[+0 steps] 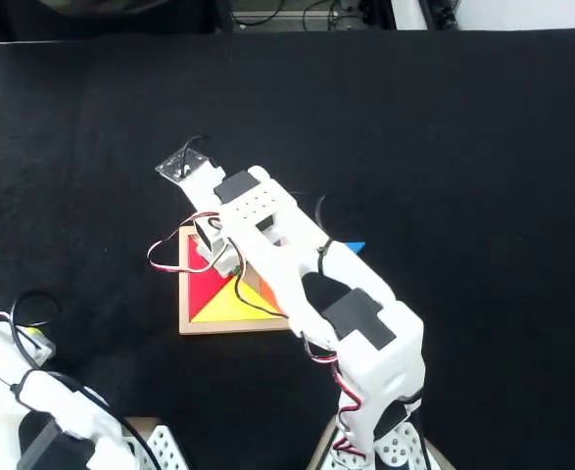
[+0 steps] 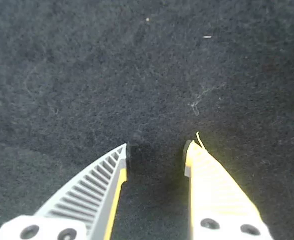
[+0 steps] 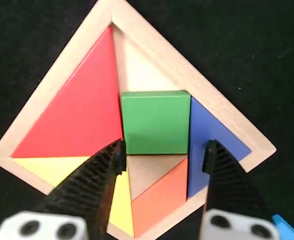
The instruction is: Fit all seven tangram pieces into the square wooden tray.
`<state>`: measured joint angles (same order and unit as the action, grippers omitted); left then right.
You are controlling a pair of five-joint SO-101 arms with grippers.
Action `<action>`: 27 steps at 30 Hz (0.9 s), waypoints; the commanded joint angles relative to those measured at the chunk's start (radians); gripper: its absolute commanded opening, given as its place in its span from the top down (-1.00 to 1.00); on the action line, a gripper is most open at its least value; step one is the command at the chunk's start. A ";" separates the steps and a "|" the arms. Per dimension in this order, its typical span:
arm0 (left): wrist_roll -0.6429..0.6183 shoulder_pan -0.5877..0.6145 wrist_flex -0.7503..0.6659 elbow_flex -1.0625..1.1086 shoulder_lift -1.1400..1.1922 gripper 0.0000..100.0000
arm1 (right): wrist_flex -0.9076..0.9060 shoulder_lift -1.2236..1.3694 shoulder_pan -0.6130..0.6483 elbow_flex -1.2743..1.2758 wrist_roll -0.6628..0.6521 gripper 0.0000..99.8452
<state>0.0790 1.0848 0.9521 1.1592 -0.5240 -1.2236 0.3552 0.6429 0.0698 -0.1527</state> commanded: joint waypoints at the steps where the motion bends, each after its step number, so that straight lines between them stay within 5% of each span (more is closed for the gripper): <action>1: 0.000 -0.013 -0.011 -0.005 -0.020 0.61 | -0.005 -0.012 0.009 -0.021 -0.005 0.52; 3: 0.000 -0.013 -0.011 -0.005 -0.020 0.61 | -0.011 -0.012 0.009 -0.048 -0.041 0.59; 6: 0.000 -0.013 -0.011 -0.005 -0.020 0.61 | 0.011 -0.002 0.015 -0.096 -0.087 0.98; 18: 0.000 -0.013 -0.011 -0.005 -0.020 0.61 | 0.078 0.166 0.009 -0.243 -0.089 0.98; 27: 0.000 -0.013 -0.011 -0.005 -0.020 0.61 | -0.052 0.209 0.011 -0.397 -0.084 0.98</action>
<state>0.0790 1.0848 0.9521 1.1592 -0.5240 -1.2528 0.5731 0.6429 -0.2555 -0.2355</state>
